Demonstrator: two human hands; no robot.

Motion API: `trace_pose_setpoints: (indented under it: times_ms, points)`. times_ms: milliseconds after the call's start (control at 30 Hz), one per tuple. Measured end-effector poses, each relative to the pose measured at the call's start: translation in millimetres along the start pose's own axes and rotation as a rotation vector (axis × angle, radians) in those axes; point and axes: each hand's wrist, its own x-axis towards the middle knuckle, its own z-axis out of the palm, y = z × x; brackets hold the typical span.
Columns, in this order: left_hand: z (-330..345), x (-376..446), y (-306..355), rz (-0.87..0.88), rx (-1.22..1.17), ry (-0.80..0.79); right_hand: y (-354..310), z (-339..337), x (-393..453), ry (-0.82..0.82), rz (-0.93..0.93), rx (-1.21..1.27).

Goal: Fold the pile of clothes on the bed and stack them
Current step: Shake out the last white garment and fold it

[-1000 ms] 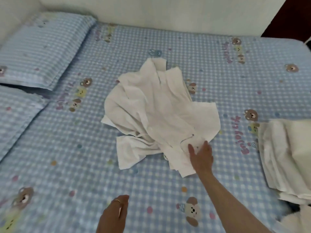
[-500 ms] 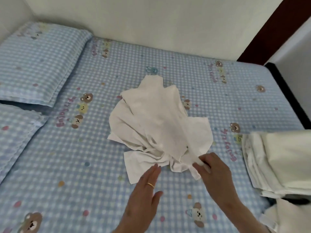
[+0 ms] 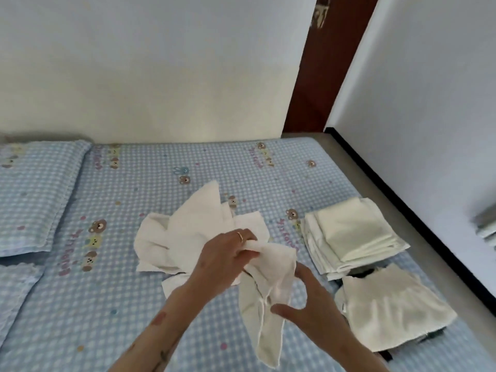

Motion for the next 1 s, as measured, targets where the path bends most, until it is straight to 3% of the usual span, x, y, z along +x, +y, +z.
trace_pose_setpoints:
  times_ms: [100, 200, 467, 500, 567, 667, 867, 933, 1000]
  points:
    - [-29, 20, 42, -0.033, -0.06, 0.095, 14, -3, -24, -0.128, 0.063, 0.051]
    - [-63, 41, 80, -0.066, -0.101, 0.248, 19, -2, -42, -0.124, 0.033, 0.093]
    - [-180, 71, 146, -0.051, -0.138, 0.683, -12, -93, -25, 0.323, -0.128, 0.123]
    - [-193, 71, 149, -0.05, -0.134, 0.718, -23, -108, -21, 0.299, -0.158, 0.134]
    - [-213, 72, 157, -0.044, -0.12, 0.764, -41, -124, -17, 0.071, -0.199, 0.076]
    - [-233, 75, 178, -0.005, -0.072, 0.804, -71, -98, -25, -0.131, -0.229, 0.062]
    - [-268, 80, 214, 0.034, -0.088, 0.899, -139, -56, -44, 0.141, -0.578, 0.178]
    - [-278, 80, 220, 0.027, -0.1, 0.936, -153, -53, -59, 0.203, -0.698, 0.051]
    - [-284, 81, 222, 0.004, -0.093, 0.968, -159, -42, -69, 0.438, -0.805, -0.174]
